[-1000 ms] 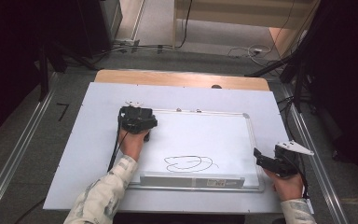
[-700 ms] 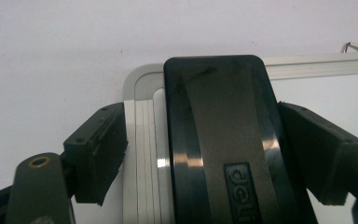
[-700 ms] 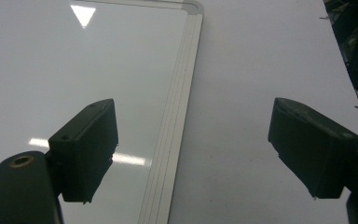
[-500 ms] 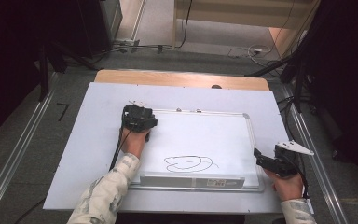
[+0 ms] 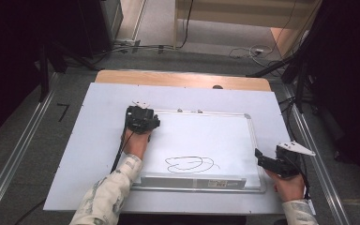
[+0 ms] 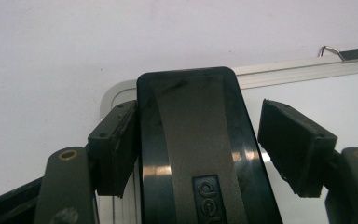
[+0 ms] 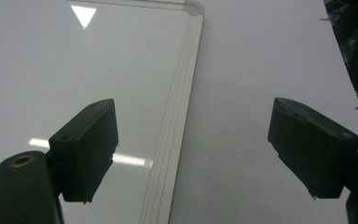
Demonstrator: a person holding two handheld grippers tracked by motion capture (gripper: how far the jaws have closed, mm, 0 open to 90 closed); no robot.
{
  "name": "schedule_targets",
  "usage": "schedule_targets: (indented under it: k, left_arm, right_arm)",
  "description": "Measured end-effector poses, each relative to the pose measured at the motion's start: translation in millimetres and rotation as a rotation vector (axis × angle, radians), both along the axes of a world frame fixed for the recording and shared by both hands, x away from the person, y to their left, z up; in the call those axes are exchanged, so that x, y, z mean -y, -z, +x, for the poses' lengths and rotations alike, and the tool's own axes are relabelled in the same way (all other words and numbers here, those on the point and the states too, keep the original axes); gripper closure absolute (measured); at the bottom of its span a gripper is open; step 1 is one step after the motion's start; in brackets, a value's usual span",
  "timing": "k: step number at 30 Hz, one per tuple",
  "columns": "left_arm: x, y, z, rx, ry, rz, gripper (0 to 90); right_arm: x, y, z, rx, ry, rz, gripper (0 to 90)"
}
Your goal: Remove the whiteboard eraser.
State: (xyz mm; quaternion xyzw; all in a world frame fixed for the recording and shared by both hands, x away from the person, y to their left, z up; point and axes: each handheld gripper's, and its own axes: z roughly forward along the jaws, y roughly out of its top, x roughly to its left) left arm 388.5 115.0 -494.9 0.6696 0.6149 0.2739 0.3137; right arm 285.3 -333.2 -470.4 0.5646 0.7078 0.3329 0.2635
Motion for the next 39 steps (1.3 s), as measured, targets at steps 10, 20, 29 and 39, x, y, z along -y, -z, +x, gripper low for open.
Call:
schedule_targets:
  k: [10,20,29,39]
  left_arm:
    - [3.4,1.2,-1.4,0.004,0.022,0.026,40.7]
    - [1.8,-0.1,-3.7,0.002,0.045,0.021,41.1]
    - [2.5,-2.3,-16.0,0.006,0.095,0.032,41.2]
    - [4.8,-28.7,-42.3,0.072,0.164,0.004,41.1]
  right_arm:
    - [0.1,0.0,0.0,-0.002,0.002,0.002,14.6]
    - [0.6,0.0,0.0,0.0,0.002,0.0,14.6]
    - [-0.1,0.3,0.4,-0.001,0.002,-0.002,14.6]
    - [-1.0,0.5,0.3,-0.003,0.003,-0.006,14.6]
